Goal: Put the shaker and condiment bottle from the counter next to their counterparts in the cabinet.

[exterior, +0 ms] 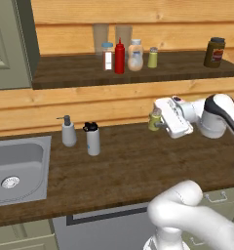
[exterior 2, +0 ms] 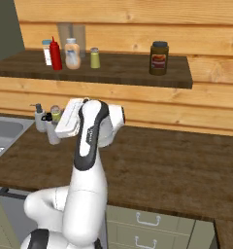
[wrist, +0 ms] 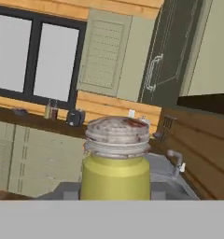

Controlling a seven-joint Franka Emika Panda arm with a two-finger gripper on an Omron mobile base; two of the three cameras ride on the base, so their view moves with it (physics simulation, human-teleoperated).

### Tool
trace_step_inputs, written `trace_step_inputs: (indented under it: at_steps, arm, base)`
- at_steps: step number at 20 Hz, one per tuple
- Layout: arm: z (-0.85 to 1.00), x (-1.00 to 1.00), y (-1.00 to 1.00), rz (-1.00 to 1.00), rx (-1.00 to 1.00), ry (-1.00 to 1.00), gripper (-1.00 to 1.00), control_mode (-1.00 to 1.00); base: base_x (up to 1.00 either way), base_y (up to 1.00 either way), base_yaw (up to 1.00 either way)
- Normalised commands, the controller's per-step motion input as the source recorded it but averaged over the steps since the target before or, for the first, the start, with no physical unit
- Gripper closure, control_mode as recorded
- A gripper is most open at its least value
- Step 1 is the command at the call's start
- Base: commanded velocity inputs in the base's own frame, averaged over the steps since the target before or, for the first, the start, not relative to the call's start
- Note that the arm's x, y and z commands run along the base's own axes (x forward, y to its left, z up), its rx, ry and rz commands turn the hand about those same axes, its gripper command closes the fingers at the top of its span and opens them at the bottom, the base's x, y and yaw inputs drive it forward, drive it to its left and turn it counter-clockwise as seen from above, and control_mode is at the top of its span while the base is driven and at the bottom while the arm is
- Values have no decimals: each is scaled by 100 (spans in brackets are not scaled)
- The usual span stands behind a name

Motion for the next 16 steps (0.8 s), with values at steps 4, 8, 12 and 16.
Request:
trace_step_inputs:
  at_steps: [4,8,12,16]
  arm:
    - [100,-49,-65,8,-32,-45,100,-100]
    - [26,-17,-1,-1,-4,-9,100,-100]
    - [100,14,-18,-14,0,8,100,-100]
    - [100,41,-40,-14,2,7,100,-100]
  base:
    - [0,0,0]
    - [0,0,0]
    - [0,0,0]
    - [0,0,0]
